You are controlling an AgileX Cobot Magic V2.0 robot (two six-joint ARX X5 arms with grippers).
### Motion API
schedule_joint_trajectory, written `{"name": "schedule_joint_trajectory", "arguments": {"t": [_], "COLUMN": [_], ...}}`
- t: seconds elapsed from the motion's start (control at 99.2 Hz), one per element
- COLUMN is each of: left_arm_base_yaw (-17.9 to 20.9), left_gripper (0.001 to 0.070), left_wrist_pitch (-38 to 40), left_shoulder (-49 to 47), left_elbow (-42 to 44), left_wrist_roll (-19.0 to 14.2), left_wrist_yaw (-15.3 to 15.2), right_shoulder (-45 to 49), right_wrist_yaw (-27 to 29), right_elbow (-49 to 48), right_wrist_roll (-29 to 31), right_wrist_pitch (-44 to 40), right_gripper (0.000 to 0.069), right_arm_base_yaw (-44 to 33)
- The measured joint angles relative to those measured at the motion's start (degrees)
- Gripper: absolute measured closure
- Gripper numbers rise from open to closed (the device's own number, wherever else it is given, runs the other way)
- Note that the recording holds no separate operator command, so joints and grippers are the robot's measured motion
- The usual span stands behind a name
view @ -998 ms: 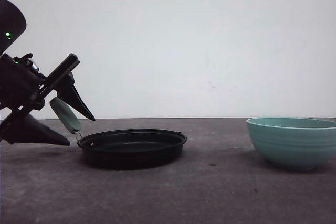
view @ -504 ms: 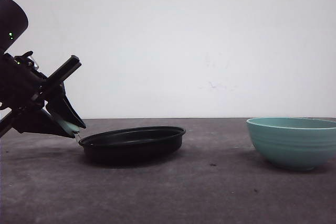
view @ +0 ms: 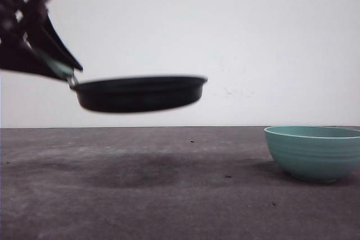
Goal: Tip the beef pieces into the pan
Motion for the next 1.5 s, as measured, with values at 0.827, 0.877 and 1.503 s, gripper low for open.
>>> {"name": "schedule_joint_trajectory", "arguments": {"t": [0.827,0.877,1.503], "left_arm_base_yaw": [-9.7,-9.7,-9.8], "left_gripper": [0.0648,0.0648,0.0648], "left_wrist_pitch": [-10.5,-10.5,-11.1], "left_shoulder": [-11.8,-11.8,-11.8], "left_elbow": [0.0,0.0,0.0], "left_wrist_roll": [-1.1,-1.0,-0.9], "left_wrist_yaw": [-0.5,-0.6,-0.7], "right_shoulder": [34.9,35.3,38.7], "right_wrist_yaw": [-5.3,-5.3,-4.6], "right_elbow": [-0.3,-0.3,-0.3], "right_wrist_roll": [-0.1,-0.2,0.2], "right_wrist_pitch": [8.4,8.8,11.2], "right_gripper": [0.0455,0.0468,0.0504], "right_arm_base_yaw": [0.0,0.0,0.0]}}
